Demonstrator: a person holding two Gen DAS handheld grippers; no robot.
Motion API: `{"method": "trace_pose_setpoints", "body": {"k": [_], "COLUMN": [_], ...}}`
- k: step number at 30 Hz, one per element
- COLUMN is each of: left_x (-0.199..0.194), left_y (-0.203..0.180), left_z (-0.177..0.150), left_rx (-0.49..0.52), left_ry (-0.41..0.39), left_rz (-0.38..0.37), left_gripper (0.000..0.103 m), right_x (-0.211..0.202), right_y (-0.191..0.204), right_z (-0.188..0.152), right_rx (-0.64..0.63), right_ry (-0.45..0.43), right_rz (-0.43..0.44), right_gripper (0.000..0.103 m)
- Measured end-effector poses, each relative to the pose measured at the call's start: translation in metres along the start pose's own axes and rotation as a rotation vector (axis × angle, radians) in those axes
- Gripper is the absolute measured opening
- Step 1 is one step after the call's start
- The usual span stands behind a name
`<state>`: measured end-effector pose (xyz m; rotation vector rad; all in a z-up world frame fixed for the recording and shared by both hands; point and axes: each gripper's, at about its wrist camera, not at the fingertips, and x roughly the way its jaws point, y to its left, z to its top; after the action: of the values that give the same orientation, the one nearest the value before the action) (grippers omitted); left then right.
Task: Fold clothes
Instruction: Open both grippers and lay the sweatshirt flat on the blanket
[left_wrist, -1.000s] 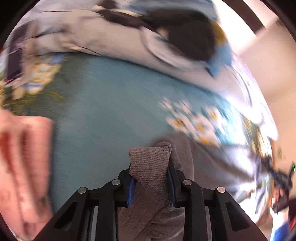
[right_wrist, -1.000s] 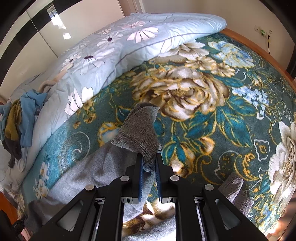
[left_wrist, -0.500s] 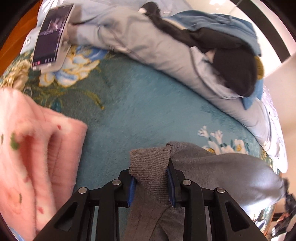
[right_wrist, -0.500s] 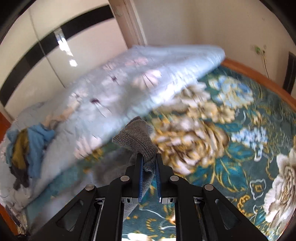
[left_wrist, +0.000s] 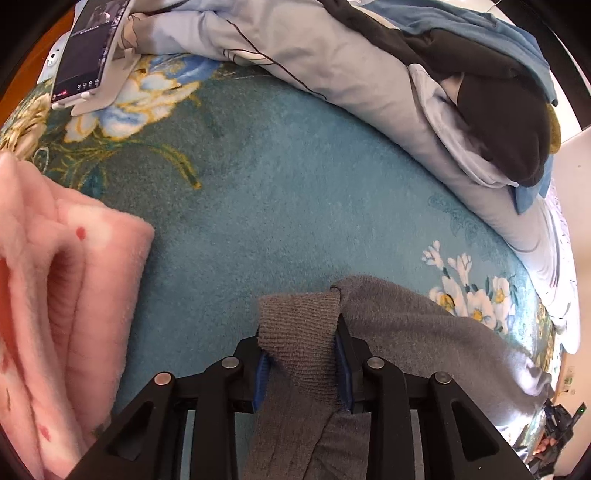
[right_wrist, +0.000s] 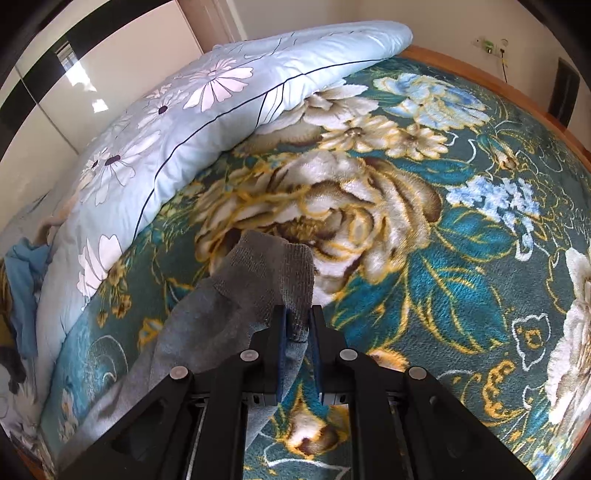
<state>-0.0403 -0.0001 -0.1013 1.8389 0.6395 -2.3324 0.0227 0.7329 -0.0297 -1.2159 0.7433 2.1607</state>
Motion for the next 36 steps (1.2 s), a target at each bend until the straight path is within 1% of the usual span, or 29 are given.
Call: {"method": "trace_pose_setpoints", "body": {"k": [1, 5, 6, 7, 9, 11, 15, 16, 20, 21, 24, 26, 28, 31, 36], "left_x": [-0.001, -0.01, -0.013, -0.016, -0.025, -0.036, -0.053, -0.055, -0.055, -0.054, -0.044, -0.04, -0.038, -0.035, -0.031], "left_y": [0.0, 0.003, 0.004, 0.005, 0.007, 0.008, 0.021, 0.025, 0.045, 0.051, 0.074, 0.082, 0.081, 0.08, 0.078], "left_z": [-0.001, -0.006, -0.009, -0.012, -0.021, -0.032, -0.06, -0.067, -0.092, -0.099, -0.122, -0.132, -0.135, -0.14, -0.148], "left_rx": [0.003, 0.015, 0.02, 0.028, 0.06, 0.102, 0.184, 0.197, 0.193, 0.183, 0.099, 0.045, 0.027, 0.001, -0.043], "left_ry": [0.007, 0.05, 0.06, 0.066, 0.078, 0.088, 0.118, 0.13, 0.198, 0.22, 0.314, 0.333, 0.338, 0.346, 0.358], "left_rz": [-0.009, -0.043, -0.052, -0.058, -0.062, -0.061, -0.05, -0.045, -0.058, -0.066, -0.116, -0.145, -0.153, -0.165, -0.185], "left_gripper": [0.035, 0.043, 0.046, 0.048, 0.052, 0.055, 0.06, 0.06, 0.061, 0.061, 0.061, 0.061, 0.061, 0.061, 0.06], "right_x": [-0.003, -0.024, -0.032, -0.04, -0.057, -0.072, -0.097, -0.101, -0.118, -0.122, -0.128, -0.132, -0.133, -0.126, -0.11], "right_y": [-0.001, -0.007, -0.009, -0.01, -0.013, -0.016, -0.024, -0.026, -0.044, -0.05, -0.067, -0.081, -0.094, -0.111, -0.121], "right_z": [-0.001, -0.004, -0.006, -0.008, -0.016, -0.029, -0.062, -0.071, -0.104, -0.113, -0.132, -0.143, -0.15, -0.158, -0.164], "right_rx": [-0.003, -0.008, -0.01, -0.012, -0.022, -0.034, -0.055, -0.057, -0.006, 0.012, 0.066, 0.106, 0.134, 0.168, 0.182], "right_ry": [-0.004, -0.016, -0.022, -0.027, -0.032, -0.027, 0.001, 0.014, 0.043, 0.048, 0.063, 0.074, 0.084, 0.13, 0.166], "right_rz": [0.003, 0.011, 0.018, 0.025, 0.036, 0.045, 0.047, 0.042, 0.043, 0.035, 0.013, -0.005, -0.019, -0.039, -0.045], "right_gripper": [0.013, 0.015, 0.02, 0.029, 0.033, 0.034, 0.041, 0.041, 0.042, 0.042, 0.042, 0.042, 0.042, 0.043, 0.043]}}
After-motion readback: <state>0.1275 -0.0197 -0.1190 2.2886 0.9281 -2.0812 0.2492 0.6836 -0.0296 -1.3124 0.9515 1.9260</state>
